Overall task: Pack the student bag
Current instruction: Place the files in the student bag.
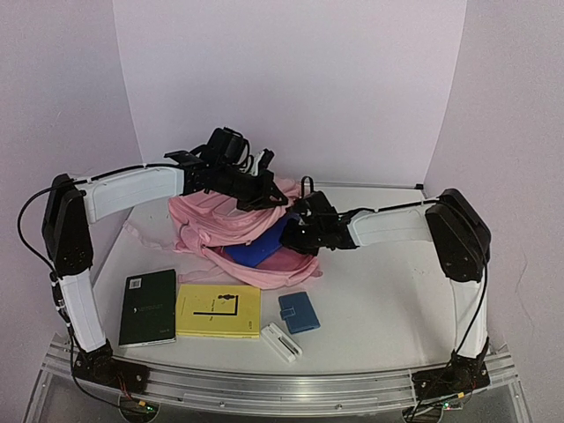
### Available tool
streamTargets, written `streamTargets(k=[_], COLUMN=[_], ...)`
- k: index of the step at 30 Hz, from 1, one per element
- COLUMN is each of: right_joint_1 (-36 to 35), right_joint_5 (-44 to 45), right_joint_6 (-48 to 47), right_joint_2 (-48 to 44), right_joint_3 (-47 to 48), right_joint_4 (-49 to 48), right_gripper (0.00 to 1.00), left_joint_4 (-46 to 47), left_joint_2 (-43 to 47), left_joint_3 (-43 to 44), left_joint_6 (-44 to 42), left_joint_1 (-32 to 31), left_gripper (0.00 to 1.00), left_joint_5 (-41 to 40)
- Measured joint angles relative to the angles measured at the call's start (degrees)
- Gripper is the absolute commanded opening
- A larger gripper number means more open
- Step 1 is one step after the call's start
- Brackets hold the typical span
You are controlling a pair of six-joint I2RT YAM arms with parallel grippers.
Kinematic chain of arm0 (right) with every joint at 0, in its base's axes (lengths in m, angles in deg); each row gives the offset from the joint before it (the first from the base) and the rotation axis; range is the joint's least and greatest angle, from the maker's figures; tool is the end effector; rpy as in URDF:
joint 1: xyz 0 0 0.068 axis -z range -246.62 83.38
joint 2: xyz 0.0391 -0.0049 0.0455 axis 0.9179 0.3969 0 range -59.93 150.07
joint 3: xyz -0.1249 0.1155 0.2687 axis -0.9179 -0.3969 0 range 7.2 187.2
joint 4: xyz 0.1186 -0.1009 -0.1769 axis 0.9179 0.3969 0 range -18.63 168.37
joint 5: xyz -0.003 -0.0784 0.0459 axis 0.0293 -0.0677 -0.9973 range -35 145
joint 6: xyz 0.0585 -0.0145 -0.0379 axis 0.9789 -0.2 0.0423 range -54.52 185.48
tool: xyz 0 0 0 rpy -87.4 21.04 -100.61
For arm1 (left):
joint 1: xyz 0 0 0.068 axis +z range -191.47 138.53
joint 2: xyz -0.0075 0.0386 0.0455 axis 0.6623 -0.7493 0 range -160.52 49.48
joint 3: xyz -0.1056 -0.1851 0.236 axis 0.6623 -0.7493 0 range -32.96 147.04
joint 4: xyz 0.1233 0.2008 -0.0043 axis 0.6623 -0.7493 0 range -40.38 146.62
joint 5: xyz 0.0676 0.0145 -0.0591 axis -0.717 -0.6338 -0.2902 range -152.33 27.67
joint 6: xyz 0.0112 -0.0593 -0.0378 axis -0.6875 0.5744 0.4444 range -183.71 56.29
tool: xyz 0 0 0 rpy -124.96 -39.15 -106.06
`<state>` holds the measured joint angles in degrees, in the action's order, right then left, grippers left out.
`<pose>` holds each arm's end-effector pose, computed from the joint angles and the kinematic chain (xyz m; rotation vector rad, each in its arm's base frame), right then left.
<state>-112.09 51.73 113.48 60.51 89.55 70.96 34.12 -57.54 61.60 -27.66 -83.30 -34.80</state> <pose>0.3413 0.3518 0.2134 0.0195 2.4018 0.9058 0.3092 -0.3130 0.3498 0.4246 2.3683 -1.2364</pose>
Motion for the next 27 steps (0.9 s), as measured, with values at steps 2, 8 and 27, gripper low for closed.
streamTargets(k=[2, 8, 27], right_joint_1=[0.0, 0.04, 1.24], right_joint_5=[-1.59, -5.67, -3.82], right_joint_6=[-0.18, -0.16, -2.88], right_joint_2=[1.38, 5.12, -21.65], right_joint_3=[1.8, 4.08, -18.56], right_joint_4=[-1.06, -4.76, -6.59], right_gripper=[0.17, 0.18, 0.72], left_joint_4=[0.0, -0.07, -1.74], left_joint_2=[-0.29, -1.54, -1.81], left_joint_3=[0.32, 1.14, 1.27], left_joint_6=[0.0, 0.0, 0.02], left_joint_1=[0.0, 0.02, -0.26], left_gripper=[0.0, 0.0, 0.0], left_joint_5=[0.0, -0.08, -3.76])
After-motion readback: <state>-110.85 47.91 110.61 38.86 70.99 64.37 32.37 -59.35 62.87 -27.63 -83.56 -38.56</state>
